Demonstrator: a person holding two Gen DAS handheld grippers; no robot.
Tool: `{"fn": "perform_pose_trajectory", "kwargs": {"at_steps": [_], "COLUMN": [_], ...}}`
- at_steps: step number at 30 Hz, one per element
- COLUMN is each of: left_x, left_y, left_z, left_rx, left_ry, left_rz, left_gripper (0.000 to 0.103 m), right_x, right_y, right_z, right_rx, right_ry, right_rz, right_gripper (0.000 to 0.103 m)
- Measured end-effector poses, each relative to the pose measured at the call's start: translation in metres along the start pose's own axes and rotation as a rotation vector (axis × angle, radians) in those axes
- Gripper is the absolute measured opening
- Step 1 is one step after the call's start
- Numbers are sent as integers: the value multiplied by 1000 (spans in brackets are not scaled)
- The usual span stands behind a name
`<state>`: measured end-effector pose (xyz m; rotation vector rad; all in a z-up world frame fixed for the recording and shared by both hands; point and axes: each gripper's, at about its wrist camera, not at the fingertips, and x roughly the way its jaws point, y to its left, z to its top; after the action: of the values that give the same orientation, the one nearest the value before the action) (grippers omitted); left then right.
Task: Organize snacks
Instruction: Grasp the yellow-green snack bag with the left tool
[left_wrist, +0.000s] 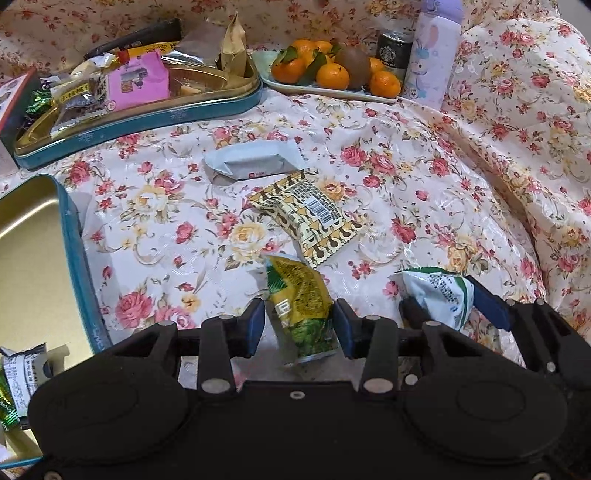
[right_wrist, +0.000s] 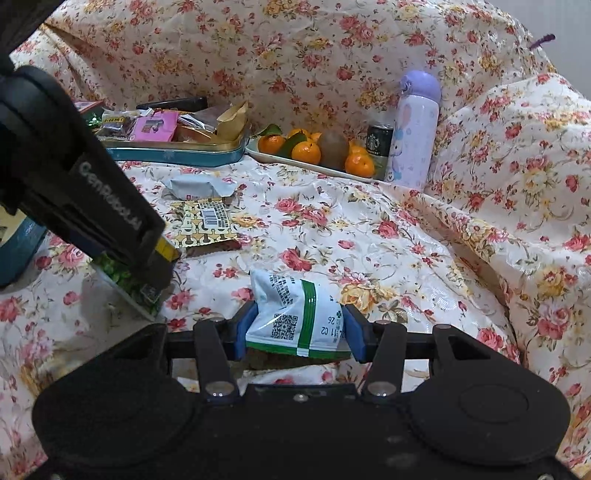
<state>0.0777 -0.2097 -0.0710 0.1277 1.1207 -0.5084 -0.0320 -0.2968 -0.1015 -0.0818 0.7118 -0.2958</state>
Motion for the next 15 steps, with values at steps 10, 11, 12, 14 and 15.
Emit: {"fn": "perform_pose_trajectory", "kwargs": {"at_steps": [10,11,12,14,15], "left_x": [2,3,3,4,4], "left_y": [1,0,-1,-3,-4], "left_z": [1,2,2,3,3], "left_rx": [-3,-1,2,9,12], "left_ry": [11,12,12,11,11], "left_rz": [27,32,38,51,55], "left_gripper": [51,51,51,51,51], "right_x": [2,2,3,4,4], "right_y": [-7,-8,-10,-13,-14], "right_z": [4,5,6,9,10], "right_rx": [59,74,90,126,145], "right_ry": [20,24,29,39,41], "right_rz": [34,42,50,63,72], "right_gripper": [54,54,54,57,58]}}
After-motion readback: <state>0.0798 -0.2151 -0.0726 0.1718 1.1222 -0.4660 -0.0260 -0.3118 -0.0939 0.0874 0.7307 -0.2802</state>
